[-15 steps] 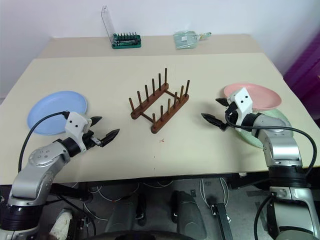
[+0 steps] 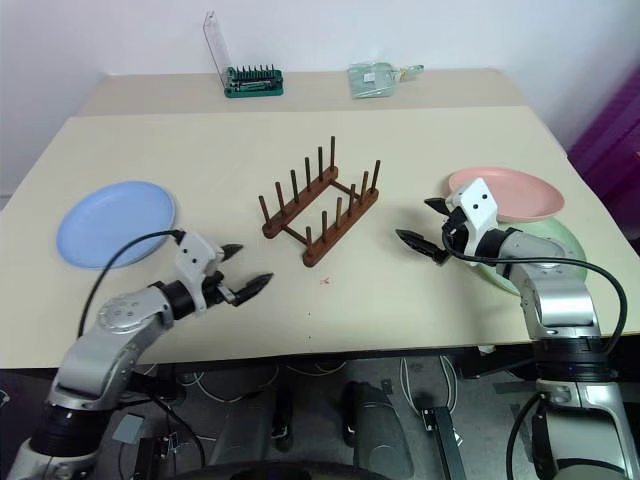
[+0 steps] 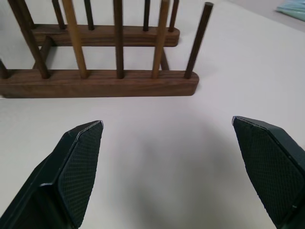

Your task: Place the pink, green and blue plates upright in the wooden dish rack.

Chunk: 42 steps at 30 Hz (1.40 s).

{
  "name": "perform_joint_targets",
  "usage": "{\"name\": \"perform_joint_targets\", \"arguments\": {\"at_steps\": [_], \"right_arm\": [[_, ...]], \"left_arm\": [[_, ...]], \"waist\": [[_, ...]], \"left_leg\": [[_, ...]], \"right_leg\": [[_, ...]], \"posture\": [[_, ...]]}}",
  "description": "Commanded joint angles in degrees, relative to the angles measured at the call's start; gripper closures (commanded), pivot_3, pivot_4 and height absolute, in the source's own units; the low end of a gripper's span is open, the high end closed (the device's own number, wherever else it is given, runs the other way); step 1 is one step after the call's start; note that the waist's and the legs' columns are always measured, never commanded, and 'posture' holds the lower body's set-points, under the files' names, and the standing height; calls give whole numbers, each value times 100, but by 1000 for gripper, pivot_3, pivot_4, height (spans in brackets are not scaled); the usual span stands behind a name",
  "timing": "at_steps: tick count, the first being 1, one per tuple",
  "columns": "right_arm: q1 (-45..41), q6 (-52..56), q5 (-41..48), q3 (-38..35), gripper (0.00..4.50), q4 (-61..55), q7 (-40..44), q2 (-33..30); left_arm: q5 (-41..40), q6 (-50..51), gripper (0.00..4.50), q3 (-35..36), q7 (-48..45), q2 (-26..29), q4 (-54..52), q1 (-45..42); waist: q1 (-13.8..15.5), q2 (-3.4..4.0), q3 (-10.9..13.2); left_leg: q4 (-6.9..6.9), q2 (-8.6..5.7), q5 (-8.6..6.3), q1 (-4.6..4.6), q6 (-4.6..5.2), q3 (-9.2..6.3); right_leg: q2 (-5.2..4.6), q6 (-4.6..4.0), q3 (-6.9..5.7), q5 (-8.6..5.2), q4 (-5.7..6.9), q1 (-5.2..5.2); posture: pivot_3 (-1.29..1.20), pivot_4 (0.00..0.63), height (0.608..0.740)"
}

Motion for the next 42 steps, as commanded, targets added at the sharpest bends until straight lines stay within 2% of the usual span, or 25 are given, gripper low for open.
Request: {"name": "perform_joint_targets", "arguments": {"at_steps": [1,5,8,11,13,17,20,26,32,36,42], "right_arm": [[41,6,48,-41,63,-316,-57,35],[141,24,68,-62,63,-401,-166,108],[240,-62,-4,-87,63,-377,-222,88],[281,32,90,-199,63,-485,-332,96],[313,48,54,-168,63,-554,-456,133],[364,-50,40,-136,63,-454,-379,69],[318,-86,-11,-81,0,-433,-428,112],[339,-157,-36,-35,0,-392,-426,139],[451,-337,-303,156,0,-384,-327,0],[644,-415,-457,222,0,-478,-175,-168],[1025,-382,-461,171,0,-710,-100,-278]], "left_arm": [[196,36,0,-394,17,-73,-56,-293],[580,125,0,-938,197,-309,284,-584],[757,371,0,-1254,543,-784,541,-751],[901,398,0,-1503,611,-1016,608,-816],[973,356,0,-1515,627,-1050,729,-842],[1051,256,0,-1431,993,-1679,1525,-1285],[1184,-33,873,-1518,883,-1691,1618,-1306],[1463,-122,3752,-1561,883,-1561,1674,-1255],[1568,-590,3742,-1513,457,-1137,1818,-1368],[1524,-1688,3742,-1522,-505,-601,2343,-1772],[1096,-3008,3742,-1299,-2223,-332,4375,-2988]], "waist": [[41,0,0],[82,2,-1],[88,2,-1],[95,3,-2],[84,4,-2],[113,11,-6],[91,11,-7],[93,12,-8],[83,13,-8],[81,13,-8],[91,13,-7]], "left_leg": [[0,0,0,0,0,0],[2,-6,0,1,0,0],[2,-6,0,0,2,0],[8,-8,0,0,3,-5],[8,-8,0,2,3,-5],[12,-10,0,4,3,-12],[19,-13,0,4,4,-14],[14,-11,-2,4,8,-12],[14,-10,-2,5,7,-13],[15,-9,-2,3,7,-12],[16,-11,-2,0,7,-10]], "right_leg": [[1,0,0,0,0,0],[3,0,0,0,1,1],[2,0,0,0,0,1],[2,2,-1,0,0,7],[2,2,0,0,1,9],[6,2,-3,0,2,15],[3,4,-3,1,1,19],[6,4,-2,0,2,16],[7,3,-2,-1,2,15],[8,2,-3,-1,1,13],[4,2,-6,-1,0,11]], "posture": [[0,150,730],[0,150,730],[0,150,730],[0,150,730],[0,150,730],[0,150,730],[0,150,730],[0,150,730],[0,150,730],[0,150,730],[0,150,730]]}}
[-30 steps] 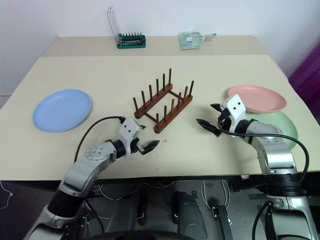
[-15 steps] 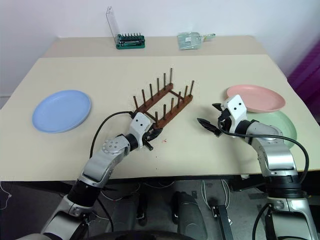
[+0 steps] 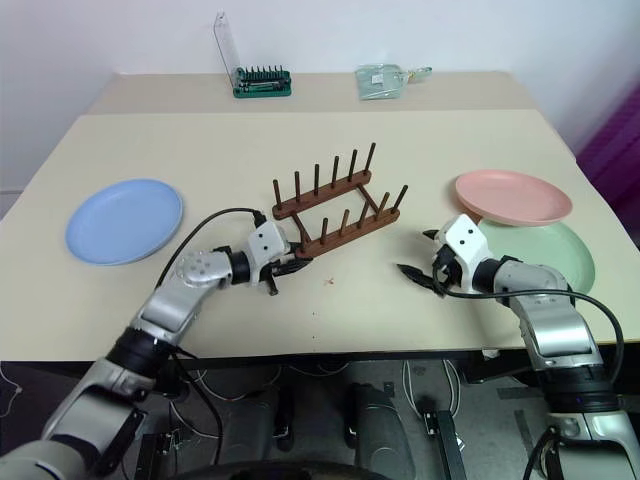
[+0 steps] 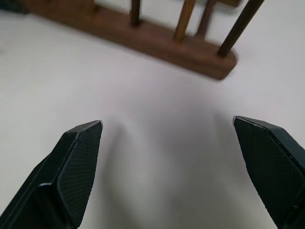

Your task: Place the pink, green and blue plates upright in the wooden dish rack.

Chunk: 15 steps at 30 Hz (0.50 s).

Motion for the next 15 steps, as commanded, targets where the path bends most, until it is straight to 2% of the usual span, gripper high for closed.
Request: {"name": "perform_joint_targets", "arguments": {"at_steps": [1,6,10,15], "right_arm": [[80,-62,20,-152,0,-309,-43,-55],[315,-73,-16,-259,0,-485,-185,-64],[385,-141,-20,-316,0,-439,-219,-63],[467,-263,-56,-344,0,-344,-197,-42]], "left_arm": [[-124,-896,3742,142,-875,27,1014,-573],[-303,-1296,3742,351,-1781,-310,2550,-1500],[-239,-1471,3742,377,-2218,-504,3048,-1772],[-82,-1635,3742,431,-2197,-805,3459,-1893]], "waist": [[-9,0,0],[-5,-2,2],[-17,-4,3],[-16,-4,3]], "left_leg": [[0,0,0,-1,0,1],[0,-3,0,-5,2,3],[-1,-3,-3,-5,6,4],[0,-2,-2,-5,7,3]], "right_leg": [[-2,1,0,0,0,-1],[-2,2,-4,0,-3,-1],[-2,2,-3,1,-5,-2],[0,3,-3,1,-3,-1]], "posture": [[0,150,730],[0,150,730],[0,150,730],[0,150,730]]}}
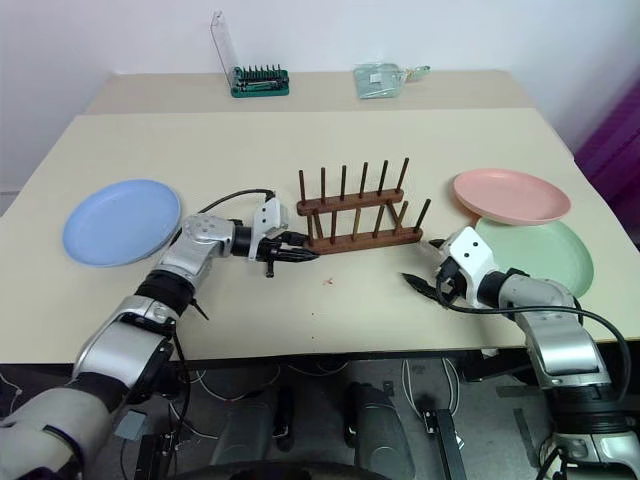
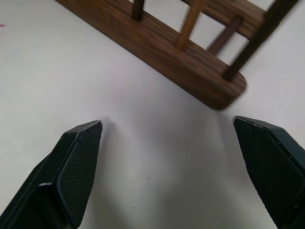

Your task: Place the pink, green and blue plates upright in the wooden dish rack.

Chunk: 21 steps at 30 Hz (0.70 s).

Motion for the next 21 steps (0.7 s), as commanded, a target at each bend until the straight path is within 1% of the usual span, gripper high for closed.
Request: {"name": "perform_joint_targets", "arguments": {"at_steps": [1,6,8,9,10,12,16,18,19,20,21], "right_arm": [[55,-170,28,-167,0,-67,17,-50],[108,-242,6,-164,0,-48,33,-67],[79,-247,-3,-151,0,-41,28,-64],[59,-245,-6,-144,0,-35,27,-65],[45,-242,-9,-140,0,-32,27,-66],[58,-258,-17,-149,0,-53,26,-76],[47,-261,-16,-201,0,11,61,-130],[58,-219,-4,-203,557,7,101,-159],[56,-199,-5,-194,882,8,120,-174],[44,-162,15,-169,1315,11,170,-189],[30,-134,29,-141,1888,2,216,-199]], "left_arm": [[67,-302,3742,113,-23,-91,112,-145],[116,-357,3742,148,-116,-122,239,-141],[148,-401,2683,190,-18,-107,277,-138],[175,-409,2283,221,103,-83,262,-118],[195,-413,1761,243,188,-67,250,-104],[219,-56,840,259,252,55,47,-1],[49,614,840,520,539,462,-910,593],[32,890,800,575,604,656,-1460,939],[-35,1043,1049,605,578,760,-1843,1177],[-154,1201,1288,622,498,856,-2288,1441],[-304,1420,1636,629,420,937,-2784,1713]], "waist": [[0,0,0],[-1,0,0],[-1,0,0],[0,0,0],[0,0,0],[-1,0,0],[-42,0,0],[-43,1,-1],[-40,1,-1],[-40,3,-2],[-43,4,-3]], "left_leg": [[0,0,0,0,0,-1],[0,0,0,1,0,-1],[0,0,0,1,0,-1],[0,0,0,1,0,-1],[0,0,0,1,0,-2],[0,1,0,1,0,-2],[-1,4,-1,4,1,-1],[-1,6,0,7,1,-1],[-1,6,0,8,1,-1],[-1,7,0,10,1,-1],[-1,7,-1,11,0,0]], "right_leg": [[0,0,0,0,0,1],[0,0,0,0,1,1],[0,0,0,0,1,1],[0,0,0,0,1,1],[1,0,1,0,1,1],[1,0,1,0,2,1],[3,0,4,0,6,-1],[4,0,4,0,14,-1],[4,0,4,0,16,-1],[4,-1,4,0,16,0],[4,-1,5,-1,16,1]], "posture": [[0,150,730],[0,150,730],[0,150,730],[0,150,730],[0,150,730],[0,150,730],[0,150,730],[0,150,730],[0,150,730],[0,150,730],[0,150,730]]}}
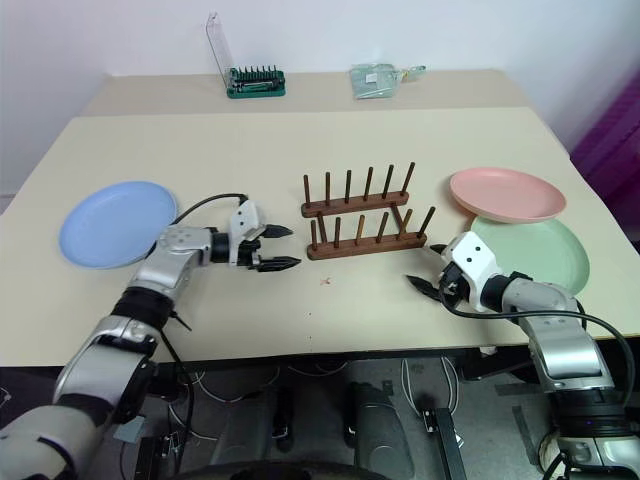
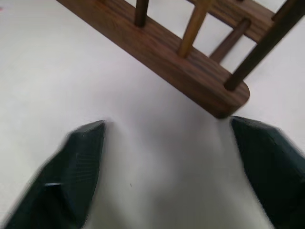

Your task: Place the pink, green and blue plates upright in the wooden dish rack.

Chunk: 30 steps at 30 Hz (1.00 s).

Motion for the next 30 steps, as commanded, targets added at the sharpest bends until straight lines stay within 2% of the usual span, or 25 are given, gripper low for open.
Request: {"name": "perform_joint_targets", "arguments": {"at_steps": [1,5,6,9,12,16,22,26,30], "right_arm": [[-71,40,84,-81,2382,-107,145,-132],[-231,100,3,32,4450,-24,141,-88],[-321,73,-103,111,4500,59,87,-72],[-493,-39,-330,268,4500,262,-42,-16],[-658,-204,-568,496,4500,521,-130,72],[-1006,-339,-1159,942,4500,844,-500,257],[-1830,-719,-1735,1195,4500,1790,-1251,810],[-2420,-947,-1980,1256,4500,2588,-1685,1067],[-2892,-1264,-2129,1342,4500,3231,-1887,1252]], "left_arm": [[-437,677,2114,89,-189,241,-1437,733],[-480,1285,4186,-143,-86,314,-2569,1183],[-371,1340,4457,-319,7,263,-2891,1292],[-68,1541,4457,-770,277,115,-3350,1391],[566,1500,4457,-1289,827,-122,-3303,1319],[1038,1565,4457,-1381,1834,-627,-2868,1211],[1610,1516,4457,-1082,3593,-1179,-1796,824],[1606,1413,4457,-834,4288,-1373,-1135,500],[1625,1192,4457,-713,4660,-1331,-514,138]], "waist": [[-1,2,-1],[52,2,-1],[55,2,-1],[54,1,-1],[44,1,-1],[38,-3,-10],[15,-10,-29],[-2,-8,-31],[-30,-7,-32]], "left_leg": [[0,2,0,0,0,1],[2,4,0,-2,-1,-1],[4,4,0,-2,-1,-1],[5,0,0,-3,-2,0],[5,-8,0,-4,-1,1],[10,-9,0,5,0,-1],[11,-7,0,27,0,-2],[9,-5,0,34,0,0],[8,-5,1,36,1,4]], "right_leg": [[-1,-1,1,0,0,0],[-5,-2,1,-2,-1,0],[-8,-2,1,-2,-1,1],[-16,-1,1,-2,-5,4],[-13,1,2,-2,-5,3],[-9,2,4,-1,-1,14],[-6,1,5,0,2,32],[-2,0,7,0,6,36],[1,1,9,1,9,35]], "posture": [[0,150,730],[0,150,730],[0,150,730],[0,150,730],[0,150,730],[0,150,730],[0,150,730],[0,150,730],[0,150,730]]}}
